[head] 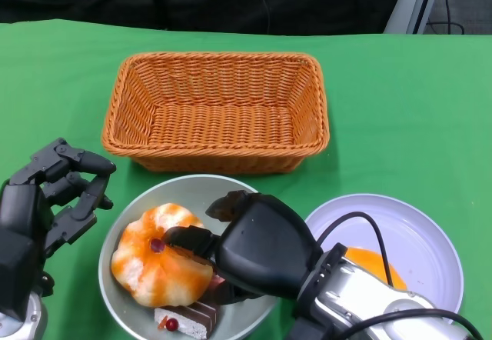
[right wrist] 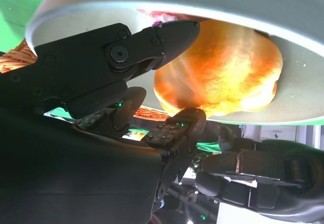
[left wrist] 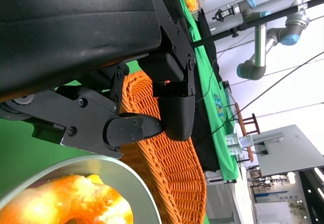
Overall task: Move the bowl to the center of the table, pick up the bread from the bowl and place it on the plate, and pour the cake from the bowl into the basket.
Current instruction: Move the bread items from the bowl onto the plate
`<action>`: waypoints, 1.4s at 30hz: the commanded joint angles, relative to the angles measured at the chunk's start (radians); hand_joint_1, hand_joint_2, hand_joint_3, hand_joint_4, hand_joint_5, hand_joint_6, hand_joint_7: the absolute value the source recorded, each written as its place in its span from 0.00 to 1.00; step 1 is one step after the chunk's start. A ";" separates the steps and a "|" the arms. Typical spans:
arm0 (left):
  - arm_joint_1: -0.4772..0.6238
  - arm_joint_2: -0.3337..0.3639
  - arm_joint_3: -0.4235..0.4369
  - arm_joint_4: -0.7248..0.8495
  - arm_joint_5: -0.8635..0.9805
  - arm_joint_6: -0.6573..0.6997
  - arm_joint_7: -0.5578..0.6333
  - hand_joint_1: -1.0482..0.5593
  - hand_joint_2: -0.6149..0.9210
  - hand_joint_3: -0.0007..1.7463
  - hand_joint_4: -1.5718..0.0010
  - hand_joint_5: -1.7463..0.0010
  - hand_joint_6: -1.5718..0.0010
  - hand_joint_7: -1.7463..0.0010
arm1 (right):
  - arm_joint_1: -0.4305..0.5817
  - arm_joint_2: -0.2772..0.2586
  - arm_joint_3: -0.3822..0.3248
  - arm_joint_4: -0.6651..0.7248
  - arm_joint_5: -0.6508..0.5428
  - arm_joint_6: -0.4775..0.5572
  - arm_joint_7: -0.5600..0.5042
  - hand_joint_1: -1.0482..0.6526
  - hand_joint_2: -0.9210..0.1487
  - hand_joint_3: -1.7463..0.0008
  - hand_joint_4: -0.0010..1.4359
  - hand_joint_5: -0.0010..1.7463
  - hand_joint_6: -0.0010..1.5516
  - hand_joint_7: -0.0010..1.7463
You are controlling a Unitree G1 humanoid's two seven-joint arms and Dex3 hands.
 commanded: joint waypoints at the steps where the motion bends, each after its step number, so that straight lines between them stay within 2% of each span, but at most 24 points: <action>1: -0.009 0.022 0.013 -0.007 0.003 0.030 0.008 0.54 0.98 0.22 0.53 0.09 0.53 0.31 | -0.015 0.010 0.010 0.029 0.014 0.006 -0.013 0.25 0.00 0.98 0.55 0.01 0.44 0.03; 10: 0.003 0.083 0.006 -0.049 0.025 0.105 -0.026 0.58 0.98 0.25 0.54 0.11 0.53 0.30 | -0.051 0.019 0.032 0.110 0.029 -0.010 -0.047 0.23 0.00 0.96 0.55 0.00 0.43 0.00; 14: 0.007 0.106 0.007 -0.071 0.022 0.130 -0.046 0.59 0.89 0.40 0.54 0.12 0.53 0.28 | -0.066 0.024 0.042 0.142 0.046 -0.019 -0.047 0.22 0.00 0.92 0.59 0.02 0.42 0.00; 19: 0.013 0.118 0.022 -0.109 -0.036 0.203 -0.100 0.59 0.87 0.41 0.55 0.14 0.54 0.29 | -0.097 0.039 0.060 0.202 0.069 -0.038 -0.020 0.24 0.00 0.87 0.60 0.02 0.37 0.00; 22: 0.019 0.120 0.038 -0.145 -0.067 0.252 -0.113 0.59 0.86 0.42 0.54 0.13 0.53 0.30 | -0.109 0.049 0.065 0.221 0.084 -0.043 -0.008 0.25 0.00 0.93 0.61 0.03 0.35 0.00; 24: 0.024 0.133 0.050 -0.157 -0.087 0.271 -0.137 0.60 0.85 0.46 0.56 0.11 0.54 0.29 | -0.117 0.054 0.069 0.227 0.092 -0.042 0.001 0.24 0.01 0.97 0.59 0.02 0.39 0.02; 27: 0.037 0.158 0.068 -0.156 -0.097 0.290 -0.163 0.61 0.85 0.47 0.56 0.11 0.54 0.29 | -0.129 0.053 0.077 0.226 0.094 -0.037 0.027 0.23 0.02 0.99 0.58 0.01 0.43 0.02; 33: 0.081 0.184 0.087 -0.195 -0.098 0.335 -0.176 0.60 0.85 0.45 0.56 0.10 0.55 0.28 | -0.136 0.047 0.075 0.209 0.140 -0.047 0.111 0.17 0.06 1.00 0.56 0.00 0.45 0.01; 36: 0.090 0.188 0.093 -0.213 -0.104 0.346 -0.181 0.60 0.86 0.43 0.56 0.10 0.55 0.27 | -0.144 0.049 0.083 0.213 0.142 -0.050 0.109 0.15 0.07 1.00 0.59 0.02 0.47 0.01; 37: 0.091 0.190 0.095 -0.216 -0.109 0.347 -0.189 0.60 0.87 0.43 0.57 0.10 0.56 0.27 | -0.147 0.052 0.088 0.222 0.138 -0.053 0.092 0.21 0.03 1.00 0.56 0.15 0.51 0.01; 38: 0.092 0.191 0.097 -0.218 -0.112 0.347 -0.194 0.60 0.87 0.43 0.57 0.10 0.56 0.27 | -0.148 0.055 0.091 0.228 0.135 -0.056 0.079 0.26 0.02 1.00 0.47 0.35 0.54 0.01; 39: 0.093 0.192 0.099 -0.219 -0.114 0.347 -0.198 0.60 0.87 0.43 0.57 0.11 0.56 0.27 | -0.150 0.056 0.094 0.233 0.135 -0.057 0.070 0.29 0.02 1.00 0.39 0.51 0.55 0.00; 40: 0.093 0.192 0.101 -0.218 -0.114 0.339 -0.204 0.60 0.88 0.43 0.56 0.11 0.56 0.27 | -0.151 0.056 0.099 0.241 0.130 -0.060 0.058 0.30 0.02 1.00 0.37 0.54 0.56 0.01; 42: 0.092 0.191 0.105 -0.216 -0.113 0.330 -0.212 0.61 0.88 0.43 0.56 0.11 0.56 0.27 | -0.154 0.056 0.106 0.250 0.125 -0.062 0.042 0.32 0.04 1.00 0.43 0.46 0.59 0.00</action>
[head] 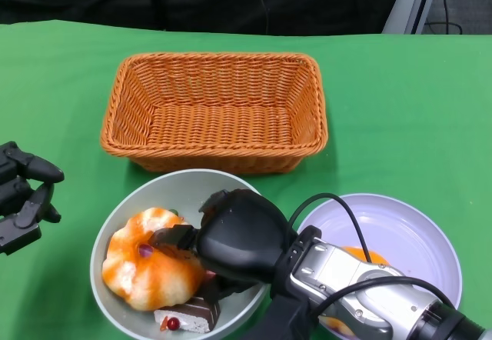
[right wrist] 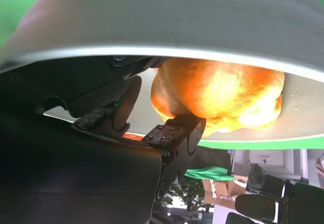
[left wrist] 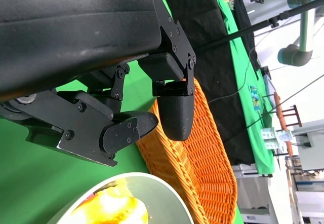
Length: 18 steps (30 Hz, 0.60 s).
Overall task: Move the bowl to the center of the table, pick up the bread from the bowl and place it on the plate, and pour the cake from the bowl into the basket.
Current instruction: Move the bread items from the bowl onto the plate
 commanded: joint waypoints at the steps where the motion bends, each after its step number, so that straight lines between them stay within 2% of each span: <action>1: 0.011 0.023 0.017 -0.012 -0.016 -0.008 -0.021 0.61 0.88 0.43 0.56 0.11 0.56 0.27 | 0.004 -0.002 0.029 0.038 -0.014 -0.011 -0.020 0.33 0.04 1.00 0.47 0.44 0.60 0.01; 3: 0.012 0.022 0.020 -0.015 -0.018 -0.004 -0.027 0.60 0.88 0.44 0.56 0.12 0.55 0.28 | 0.006 0.001 0.034 0.048 -0.020 -0.006 -0.046 0.35 0.04 1.00 0.58 0.37 0.64 0.01; 8: 0.012 0.021 0.023 -0.015 -0.015 -0.007 -0.033 0.60 0.87 0.43 0.56 0.12 0.55 0.29 | 0.007 0.013 0.032 0.086 0.000 -0.016 -0.115 0.37 0.03 1.00 0.67 0.37 0.68 0.02; 9: 0.011 0.020 0.020 -0.015 -0.008 -0.009 -0.029 0.60 0.87 0.43 0.55 0.12 0.55 0.29 | 0.002 0.020 0.028 0.113 0.007 -0.030 -0.158 0.38 0.02 1.00 0.66 0.42 0.69 0.01; 10: 0.011 0.020 0.019 -0.015 -0.002 -0.011 -0.025 0.60 0.88 0.44 0.55 0.12 0.54 0.29 | -0.002 0.025 0.025 0.134 0.013 -0.041 -0.192 0.37 0.02 1.00 0.59 0.61 0.72 0.01; 11: 0.009 0.019 0.017 -0.012 0.000 -0.013 -0.027 0.60 0.88 0.44 0.55 0.12 0.54 0.29 | -0.008 0.029 0.023 0.156 0.019 -0.051 -0.222 0.37 0.02 1.00 0.56 0.69 0.73 0.01; 12: 0.008 0.018 0.016 -0.010 0.000 -0.013 -0.028 0.60 0.88 0.44 0.56 0.13 0.55 0.29 | -0.013 0.034 0.022 0.175 0.024 -0.059 -0.247 0.37 0.02 1.00 0.54 0.73 0.74 0.01; 14: 0.006 0.018 0.013 -0.004 -0.001 -0.020 -0.037 0.61 0.88 0.44 0.56 0.13 0.55 0.29 | -0.022 0.036 0.019 0.193 0.035 -0.068 -0.268 0.36 0.01 1.00 0.52 0.70 0.72 0.00; 18: 0.002 0.016 0.013 0.004 0.000 -0.027 -0.039 0.60 0.88 0.44 0.55 0.12 0.55 0.29 | -0.034 0.040 0.014 0.216 0.043 -0.077 -0.320 0.34 0.01 1.00 0.54 0.63 0.72 0.00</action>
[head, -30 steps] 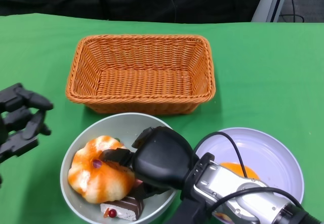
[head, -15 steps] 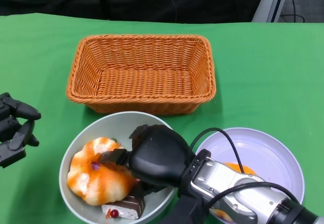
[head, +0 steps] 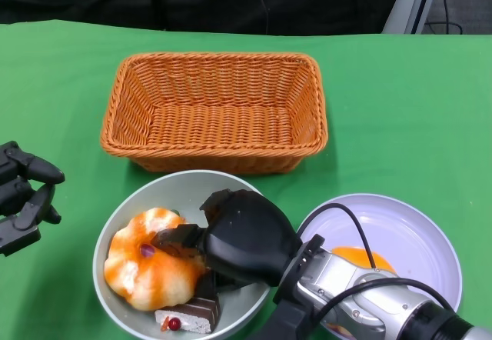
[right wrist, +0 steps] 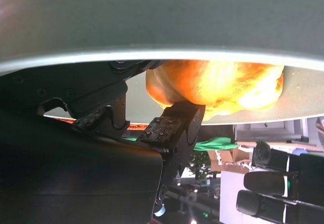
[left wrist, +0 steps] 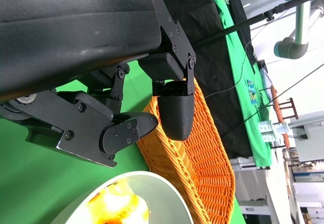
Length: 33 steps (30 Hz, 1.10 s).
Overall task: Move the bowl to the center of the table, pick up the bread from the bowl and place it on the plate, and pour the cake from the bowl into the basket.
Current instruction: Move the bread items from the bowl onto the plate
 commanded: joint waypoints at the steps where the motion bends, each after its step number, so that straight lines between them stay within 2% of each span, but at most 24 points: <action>1: -0.001 0.015 0.007 0.009 -0.004 -0.019 -0.008 0.61 0.88 0.45 0.55 0.12 0.55 0.29 | -0.012 0.004 -0.003 0.031 0.005 -0.013 -0.030 0.34 0.02 1.00 0.55 0.62 0.72 0.00; 4: -0.002 0.014 0.008 0.012 -0.008 -0.019 -0.009 0.61 0.88 0.45 0.55 0.12 0.55 0.29 | -0.018 0.006 -0.002 0.041 0.005 -0.015 -0.043 0.34 0.04 1.00 0.54 0.61 0.73 0.01; 8: -0.001 0.013 0.006 0.009 -0.002 -0.018 -0.003 0.61 0.88 0.44 0.56 0.12 0.55 0.29 | -0.024 0.001 -0.007 0.035 0.010 -0.017 -0.040 0.35 0.05 1.00 0.51 0.68 0.74 0.01; 13: 0.002 0.011 0.005 0.004 0.001 -0.015 0.003 0.61 0.88 0.45 0.56 0.12 0.55 0.28 | -0.024 -0.003 -0.013 0.026 0.017 -0.023 -0.028 0.35 0.05 1.00 0.52 0.64 0.75 0.01; 16: 0.000 0.002 0.006 0.001 -0.006 0.000 0.009 0.61 0.87 0.45 0.55 0.11 0.55 0.28 | -0.029 -0.005 -0.032 0.021 0.021 -0.034 -0.071 0.37 0.06 1.00 0.54 0.64 0.74 0.00; 17: -0.001 0.000 0.005 0.000 -0.007 0.003 0.010 0.61 0.87 0.45 0.55 0.11 0.55 0.28 | -0.030 -0.005 -0.039 0.019 0.024 -0.038 -0.080 0.38 0.07 1.00 0.55 0.62 0.75 0.00; 21: -0.006 0.000 0.007 0.011 -0.006 0.005 0.011 0.60 0.87 0.46 0.55 0.12 0.55 0.28 | -0.029 -0.011 -0.059 0.008 0.050 -0.071 -0.078 0.39 0.07 1.00 0.57 0.61 0.75 0.00; 26: -0.012 0.003 0.008 0.024 -0.004 -0.005 0.006 0.60 0.86 0.46 0.55 0.12 0.55 0.28 | -0.011 -0.049 -0.097 -0.103 0.085 -0.076 0.037 0.38 0.04 0.99 0.54 0.61 0.74 0.00; 29: -0.013 0.007 0.009 0.025 -0.003 0.001 0.008 0.60 0.86 0.46 0.56 0.12 0.55 0.28 | 0.003 -0.064 -0.113 -0.160 0.103 -0.072 0.092 0.38 0.04 1.00 0.56 0.55 0.75 0.00; 33: -0.015 0.010 0.010 0.025 -0.001 -0.001 0.008 0.60 0.86 0.46 0.56 0.12 0.55 0.28 | 0.026 -0.079 -0.139 -0.230 0.138 -0.069 0.173 0.38 0.04 1.00 0.57 0.53 0.75 0.00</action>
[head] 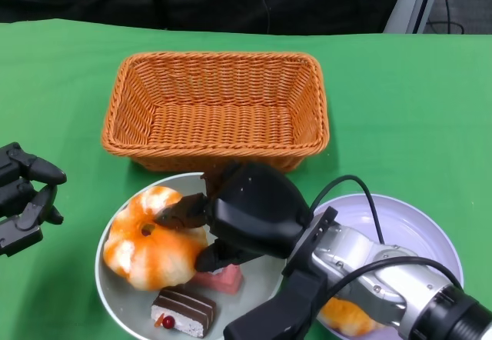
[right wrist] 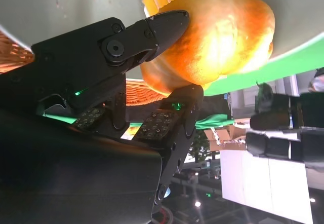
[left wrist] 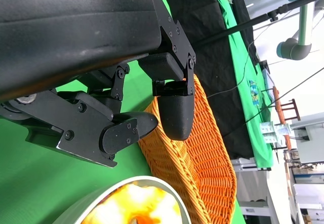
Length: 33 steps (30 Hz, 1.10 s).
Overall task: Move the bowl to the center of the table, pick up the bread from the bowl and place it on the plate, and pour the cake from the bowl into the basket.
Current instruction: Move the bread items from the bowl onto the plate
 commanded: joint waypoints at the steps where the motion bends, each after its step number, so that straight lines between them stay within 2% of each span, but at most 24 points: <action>1: -0.006 0.018 0.009 0.005 0.000 0.001 0.007 0.60 0.86 0.46 0.56 0.12 0.55 0.28 | 0.024 -0.023 -0.031 -0.061 0.032 0.003 0.054 0.38 0.04 1.00 0.57 0.53 0.75 0.00; 4: -0.008 0.019 0.008 0.012 0.001 -0.009 0.001 0.60 0.86 0.46 0.56 0.12 0.55 0.28 | 0.033 -0.030 -0.045 -0.078 0.038 -0.014 0.056 0.38 0.06 1.00 0.58 0.56 0.76 0.01; 7: -0.014 0.019 0.007 0.028 0.001 -0.022 -0.005 0.60 0.86 0.46 0.56 0.12 0.55 0.28 | 0.039 -0.038 -0.061 -0.088 0.058 -0.036 0.063 0.39 0.06 1.00 0.54 0.63 0.76 0.00; 14: -0.021 0.018 0.005 0.037 0.004 -0.030 0.000 0.60 0.85 0.47 0.56 0.10 0.55 0.26 | 0.059 -0.054 -0.095 -0.133 0.076 -0.066 0.071 0.41 0.06 0.99 0.52 0.67 0.78 0.01; 20: -0.030 0.022 0.003 0.056 0.004 -0.034 -0.008 0.60 0.85 0.47 0.56 0.10 0.56 0.27 | 0.092 -0.090 -0.145 -0.240 0.124 -0.076 0.141 0.43 0.01 0.99 0.51 0.66 0.79 0.02; 23: -0.036 0.023 0.003 0.064 0.005 -0.036 -0.009 0.60 0.85 0.47 0.56 0.10 0.56 0.28 | 0.113 -0.100 -0.175 -0.292 0.160 -0.079 0.178 0.44 0.01 1.00 0.49 0.74 0.79 0.04; 27: -0.048 0.026 0.003 0.084 0.005 -0.051 -0.016 0.60 0.86 0.46 0.57 0.11 0.55 0.29 | 0.136 -0.114 -0.221 -0.358 0.202 -0.088 0.210 0.44 0.02 1.00 0.48 0.77 0.77 0.05; 30: -0.052 0.024 0.005 0.082 0.007 -0.039 -0.001 0.59 0.89 0.39 0.56 0.17 0.52 0.38 | 0.153 -0.121 -0.254 -0.400 0.228 -0.093 0.226 0.46 0.03 1.00 0.48 0.78 0.77 0.06; 32: -0.052 0.022 0.007 0.075 0.009 -0.028 0.010 0.58 0.91 0.32 0.54 0.25 0.47 0.51 | 0.164 -0.128 -0.273 -0.429 0.250 -0.094 0.250 0.45 0.02 0.99 0.48 0.78 0.77 0.06; 33: -0.052 0.022 0.007 0.073 0.007 -0.024 0.011 0.57 0.92 0.26 0.54 0.33 0.46 0.60 | 0.169 -0.130 -0.282 -0.443 0.255 -0.094 0.258 0.45 0.02 1.00 0.48 0.77 0.77 0.06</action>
